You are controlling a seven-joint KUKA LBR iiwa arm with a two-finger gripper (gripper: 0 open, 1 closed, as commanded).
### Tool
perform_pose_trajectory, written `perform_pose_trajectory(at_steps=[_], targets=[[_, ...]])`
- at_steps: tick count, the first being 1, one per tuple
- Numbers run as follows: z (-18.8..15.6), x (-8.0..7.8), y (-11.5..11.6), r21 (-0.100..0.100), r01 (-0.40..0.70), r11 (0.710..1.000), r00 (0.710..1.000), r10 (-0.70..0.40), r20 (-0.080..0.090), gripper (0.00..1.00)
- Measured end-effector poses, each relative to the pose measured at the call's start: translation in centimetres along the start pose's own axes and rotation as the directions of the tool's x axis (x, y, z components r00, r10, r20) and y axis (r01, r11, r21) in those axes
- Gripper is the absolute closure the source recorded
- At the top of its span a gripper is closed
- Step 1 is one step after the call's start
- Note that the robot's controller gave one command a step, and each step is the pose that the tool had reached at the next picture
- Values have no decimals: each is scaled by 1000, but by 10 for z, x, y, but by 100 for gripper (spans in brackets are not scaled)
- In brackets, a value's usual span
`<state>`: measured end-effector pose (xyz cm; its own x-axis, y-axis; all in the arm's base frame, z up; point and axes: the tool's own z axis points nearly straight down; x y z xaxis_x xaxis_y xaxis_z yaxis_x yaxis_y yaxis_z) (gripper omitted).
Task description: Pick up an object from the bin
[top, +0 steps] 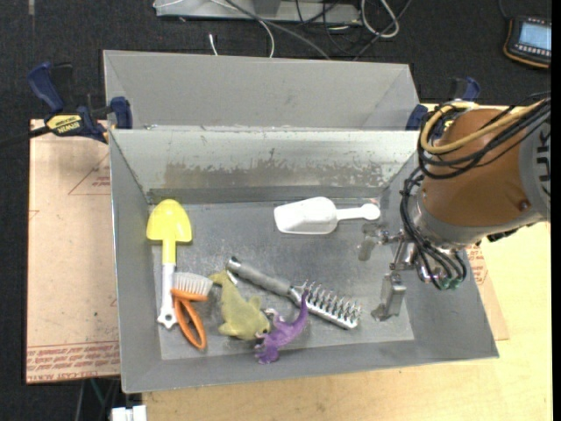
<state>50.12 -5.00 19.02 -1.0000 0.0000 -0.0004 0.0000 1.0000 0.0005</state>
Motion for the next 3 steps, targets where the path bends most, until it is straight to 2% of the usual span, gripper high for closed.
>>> perform_pose_trajectory(at_steps=[1, 2, 3], targets=[[119, 6, 54, -2, 25, 1000, 1000, -25, 6, 0], [33, 16, 57, 0, -85, 996, 996, 85, 11, 0], [90, 20, 70, -2, -85, 996, 996, 85, -1, 0]])
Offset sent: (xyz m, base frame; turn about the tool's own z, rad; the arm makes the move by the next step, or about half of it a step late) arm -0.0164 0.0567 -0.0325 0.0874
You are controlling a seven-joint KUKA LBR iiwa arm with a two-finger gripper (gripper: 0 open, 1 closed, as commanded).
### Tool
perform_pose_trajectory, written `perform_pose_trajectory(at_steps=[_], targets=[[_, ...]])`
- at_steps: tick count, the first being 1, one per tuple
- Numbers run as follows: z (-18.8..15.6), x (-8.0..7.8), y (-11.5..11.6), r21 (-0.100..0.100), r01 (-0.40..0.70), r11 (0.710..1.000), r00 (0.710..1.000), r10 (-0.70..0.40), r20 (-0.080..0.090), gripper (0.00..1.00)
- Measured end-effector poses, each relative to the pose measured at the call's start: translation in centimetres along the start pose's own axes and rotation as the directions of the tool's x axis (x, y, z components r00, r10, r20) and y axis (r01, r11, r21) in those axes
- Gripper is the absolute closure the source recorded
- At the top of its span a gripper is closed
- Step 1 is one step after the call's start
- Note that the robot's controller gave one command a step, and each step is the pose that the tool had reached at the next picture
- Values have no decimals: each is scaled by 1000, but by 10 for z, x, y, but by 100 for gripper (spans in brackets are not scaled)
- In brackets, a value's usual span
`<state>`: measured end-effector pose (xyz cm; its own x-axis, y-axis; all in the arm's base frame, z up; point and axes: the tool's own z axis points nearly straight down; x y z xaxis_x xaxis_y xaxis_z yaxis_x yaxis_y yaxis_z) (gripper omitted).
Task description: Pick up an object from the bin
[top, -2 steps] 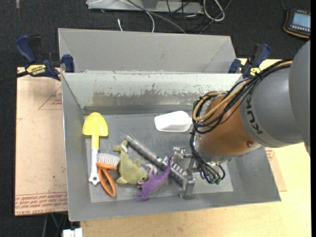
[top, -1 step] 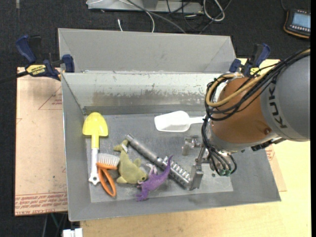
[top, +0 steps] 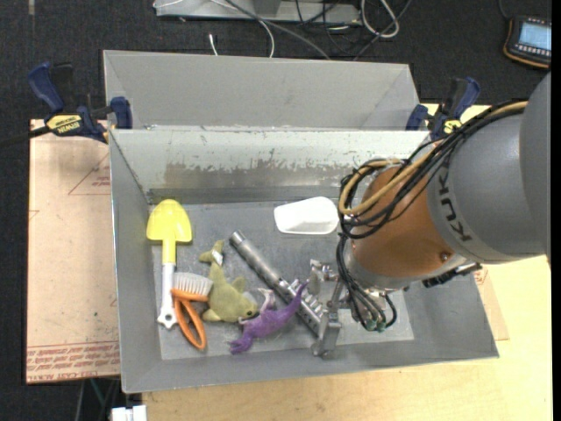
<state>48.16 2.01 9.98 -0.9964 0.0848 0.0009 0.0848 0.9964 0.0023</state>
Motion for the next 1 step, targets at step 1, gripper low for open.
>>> perform_pose_trajectory(at_steps=[1], targets=[[28, -2, 13, -2, -87, 996, 996, 87, 31, 0]])
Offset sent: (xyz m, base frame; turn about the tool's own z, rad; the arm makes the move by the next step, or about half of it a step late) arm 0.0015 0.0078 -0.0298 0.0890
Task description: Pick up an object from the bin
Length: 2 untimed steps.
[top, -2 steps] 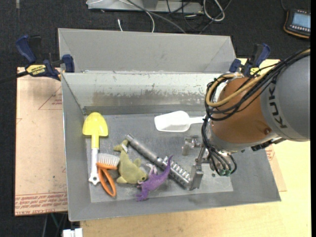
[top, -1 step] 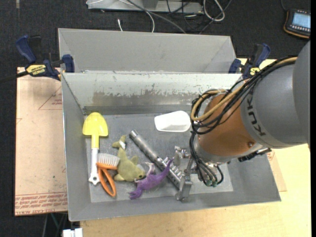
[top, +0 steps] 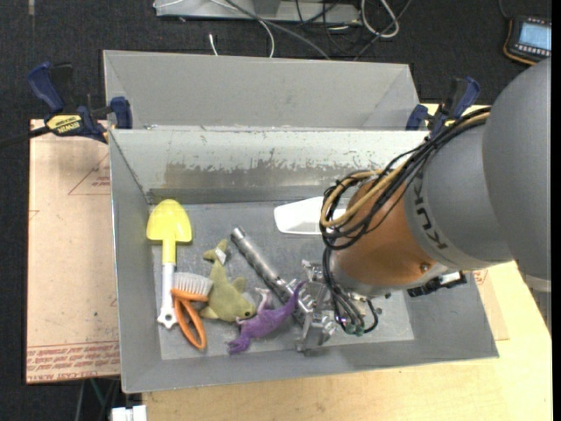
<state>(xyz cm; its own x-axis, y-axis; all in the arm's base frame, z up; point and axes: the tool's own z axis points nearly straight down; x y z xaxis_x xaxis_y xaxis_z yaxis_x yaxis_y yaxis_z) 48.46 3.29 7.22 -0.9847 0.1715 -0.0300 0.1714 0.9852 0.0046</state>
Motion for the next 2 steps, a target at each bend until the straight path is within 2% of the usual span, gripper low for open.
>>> perform_pose_trajectory(at_steps=[1, 2], targets=[[0, -2, -4, -1, -3, 1000, 1000, 3, -20, 100], [0, -2, -4, -1, -2, 1000, 1000, 2, -21, 100]])
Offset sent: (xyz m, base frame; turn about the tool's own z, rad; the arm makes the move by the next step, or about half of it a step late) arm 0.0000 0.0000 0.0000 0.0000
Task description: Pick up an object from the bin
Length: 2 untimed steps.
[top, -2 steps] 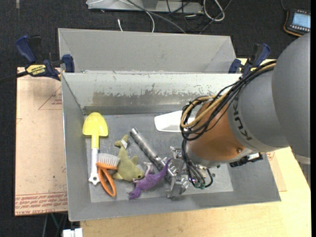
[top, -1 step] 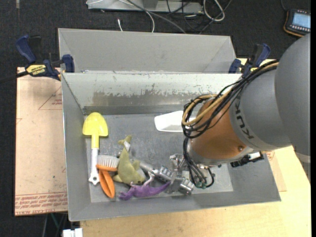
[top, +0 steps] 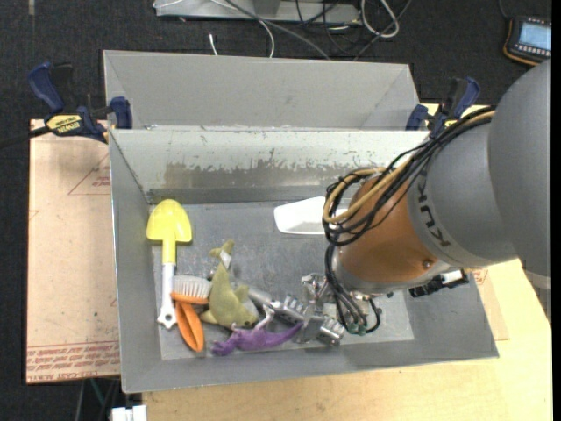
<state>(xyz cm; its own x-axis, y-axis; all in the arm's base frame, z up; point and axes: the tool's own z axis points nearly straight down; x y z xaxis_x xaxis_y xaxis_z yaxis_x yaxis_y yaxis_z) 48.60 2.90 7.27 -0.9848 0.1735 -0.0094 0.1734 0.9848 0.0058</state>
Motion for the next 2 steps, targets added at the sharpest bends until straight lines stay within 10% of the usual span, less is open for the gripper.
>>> perform_pose_trajectory(at_steps=[2], targets=[[-81, 1, 0, 2, 2, 1000, 1000, -2, -7, 100]])
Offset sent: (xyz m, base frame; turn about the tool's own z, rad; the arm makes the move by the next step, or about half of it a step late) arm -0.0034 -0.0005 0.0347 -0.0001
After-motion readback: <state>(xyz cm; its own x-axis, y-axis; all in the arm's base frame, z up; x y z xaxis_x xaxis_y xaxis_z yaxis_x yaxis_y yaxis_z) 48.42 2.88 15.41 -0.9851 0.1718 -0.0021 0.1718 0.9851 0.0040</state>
